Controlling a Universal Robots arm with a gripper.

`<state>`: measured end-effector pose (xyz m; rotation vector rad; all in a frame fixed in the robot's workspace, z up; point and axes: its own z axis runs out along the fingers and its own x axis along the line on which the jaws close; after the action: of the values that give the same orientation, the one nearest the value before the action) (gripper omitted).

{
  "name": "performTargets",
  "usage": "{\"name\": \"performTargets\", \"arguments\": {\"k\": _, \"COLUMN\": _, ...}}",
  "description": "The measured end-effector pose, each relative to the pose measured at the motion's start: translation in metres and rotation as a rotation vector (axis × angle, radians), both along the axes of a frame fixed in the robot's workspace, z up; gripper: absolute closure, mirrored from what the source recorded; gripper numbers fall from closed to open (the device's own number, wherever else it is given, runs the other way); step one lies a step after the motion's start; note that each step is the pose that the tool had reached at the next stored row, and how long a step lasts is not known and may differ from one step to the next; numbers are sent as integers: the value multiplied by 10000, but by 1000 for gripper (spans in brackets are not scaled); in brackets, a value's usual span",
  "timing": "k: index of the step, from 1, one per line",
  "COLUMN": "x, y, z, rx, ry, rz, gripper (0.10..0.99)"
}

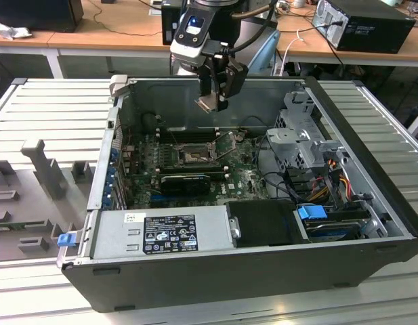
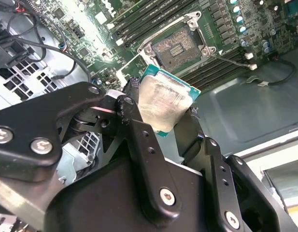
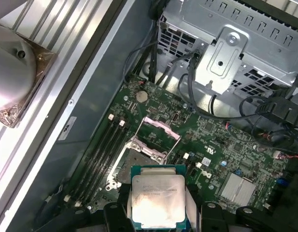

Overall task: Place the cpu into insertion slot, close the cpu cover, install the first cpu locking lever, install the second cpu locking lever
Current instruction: 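Place the cpu into insertion slot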

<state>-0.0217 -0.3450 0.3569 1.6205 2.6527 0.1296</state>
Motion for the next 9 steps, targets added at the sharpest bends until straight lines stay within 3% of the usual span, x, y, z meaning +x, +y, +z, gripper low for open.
{"name": "performTargets", "arguments": {"k": 9, "x": 0, "y": 0, "z": -4, "rx": -1, "ry": 0, "rz": -686, "gripper": 553}}
